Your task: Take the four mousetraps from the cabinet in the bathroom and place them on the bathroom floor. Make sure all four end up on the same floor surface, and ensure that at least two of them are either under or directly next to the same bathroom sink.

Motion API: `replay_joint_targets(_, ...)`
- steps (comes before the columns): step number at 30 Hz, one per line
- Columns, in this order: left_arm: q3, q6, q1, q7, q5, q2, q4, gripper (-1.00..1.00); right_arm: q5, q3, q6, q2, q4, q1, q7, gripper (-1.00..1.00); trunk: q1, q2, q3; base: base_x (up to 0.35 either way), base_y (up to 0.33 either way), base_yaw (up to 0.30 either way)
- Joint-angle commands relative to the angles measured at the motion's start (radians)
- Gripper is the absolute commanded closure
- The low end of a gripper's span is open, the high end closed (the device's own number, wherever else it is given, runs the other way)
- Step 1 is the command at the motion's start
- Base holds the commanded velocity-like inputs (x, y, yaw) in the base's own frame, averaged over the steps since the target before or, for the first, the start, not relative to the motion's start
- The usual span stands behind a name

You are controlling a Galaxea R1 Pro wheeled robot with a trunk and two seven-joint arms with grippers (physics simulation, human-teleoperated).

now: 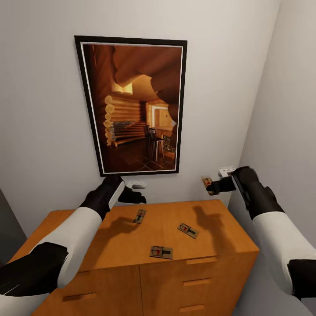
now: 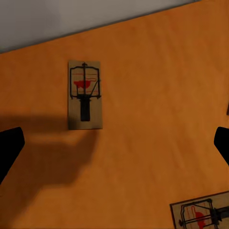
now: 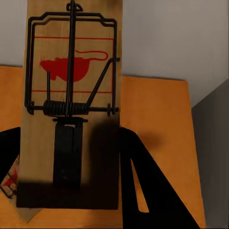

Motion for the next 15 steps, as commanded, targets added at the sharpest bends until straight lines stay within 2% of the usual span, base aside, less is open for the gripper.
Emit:
replay_joint_targets(1,-0.003,0.004,-0.001,0.006,0.01,0.001,0.003,-1.0,0.006,0.003,0.004,0.0,0.026,-0.005,0.005,1.0,0.0,-0.002,-0.002,0.0,0.0,0.0)
replay_joint_targets(4,-0.003,0.003,-0.001,0.007,0.011,0.0,0.039,-1.0,0.005,0.003,0.004,0.002,0.063,-0.009,0.004,1.0,0.0,-0.002,-0.002,0.0,0.0,0.0)
replay_joint_targets(8,-0.003,-0.004,-0.003,0.007,0.007,0.0,0.158,-1.0,0.007,0.004,0.004,0.008,0.083,-0.011,0.003,1.0,0.0,-0.002,-0.002,0.0,0.0,0.0)
replay_joint_targets(12,-0.003,-0.014,-0.004,0.007,0.0,0.0,0.197,-1.0,0.006,0.005,0.004,0.013,0.088,-0.011,0.003,1.0,0.0,-0.002,-0.002,0.0,0.0,0.0)
replay_joint_targets(15,-0.006,-0.057,-0.004,0.009,-0.005,-0.002,0.222,-1.0,0.005,0.004,0.004,0.013,0.089,-0.011,0.004,1.0,0.0,-0.002,-0.002,0.0,0.0,0.0)
